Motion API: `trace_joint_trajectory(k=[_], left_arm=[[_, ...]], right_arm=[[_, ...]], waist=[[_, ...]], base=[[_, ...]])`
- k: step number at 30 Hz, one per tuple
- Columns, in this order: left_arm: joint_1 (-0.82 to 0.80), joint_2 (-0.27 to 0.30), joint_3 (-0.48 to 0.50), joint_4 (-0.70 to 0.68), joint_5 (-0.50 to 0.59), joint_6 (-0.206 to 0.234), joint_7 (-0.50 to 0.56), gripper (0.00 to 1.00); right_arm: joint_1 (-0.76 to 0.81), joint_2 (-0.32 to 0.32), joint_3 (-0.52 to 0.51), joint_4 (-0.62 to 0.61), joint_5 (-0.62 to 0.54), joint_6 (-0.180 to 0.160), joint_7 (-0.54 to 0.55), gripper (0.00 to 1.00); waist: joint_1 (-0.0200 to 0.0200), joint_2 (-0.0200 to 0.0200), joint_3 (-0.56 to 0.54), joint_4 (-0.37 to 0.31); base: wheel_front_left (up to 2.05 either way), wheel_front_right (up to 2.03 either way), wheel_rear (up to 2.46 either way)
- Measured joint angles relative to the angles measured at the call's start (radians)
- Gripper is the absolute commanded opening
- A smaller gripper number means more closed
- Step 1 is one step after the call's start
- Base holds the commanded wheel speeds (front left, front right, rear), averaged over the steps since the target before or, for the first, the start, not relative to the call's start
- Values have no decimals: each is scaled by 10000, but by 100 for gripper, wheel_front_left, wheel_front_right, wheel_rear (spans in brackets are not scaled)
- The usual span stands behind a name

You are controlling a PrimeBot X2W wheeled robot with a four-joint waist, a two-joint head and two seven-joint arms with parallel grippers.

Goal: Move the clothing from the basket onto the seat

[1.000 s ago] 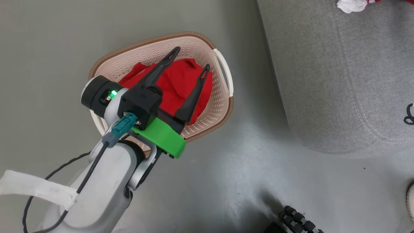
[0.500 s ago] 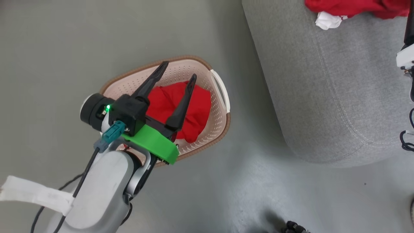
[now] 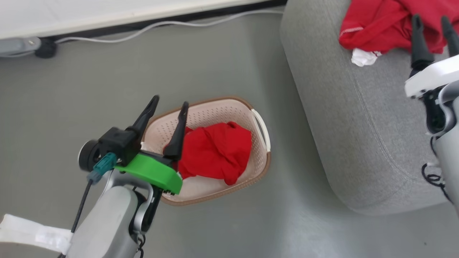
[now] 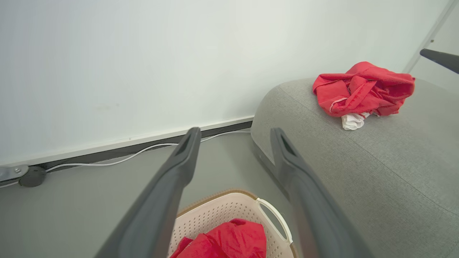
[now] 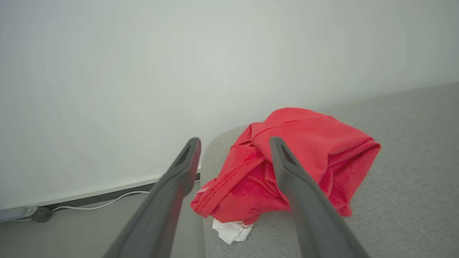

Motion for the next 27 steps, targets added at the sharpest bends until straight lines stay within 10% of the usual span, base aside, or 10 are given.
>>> trace_joint_trajectory(k=[13,27], left_arm=[[1309,144,1321,554,-366,543,-261,100],[2942,265,2447,581,-493,683,-265,100]], right_arm=[[1639,897,324,-1074,-349,48,0,100],[3918,1873,755,-2232,-953,-901,0,100]], waist=[[0,0,-1608,1086],[0,0,-2984,2074]], base=[[0,0,0],[0,0,0]])
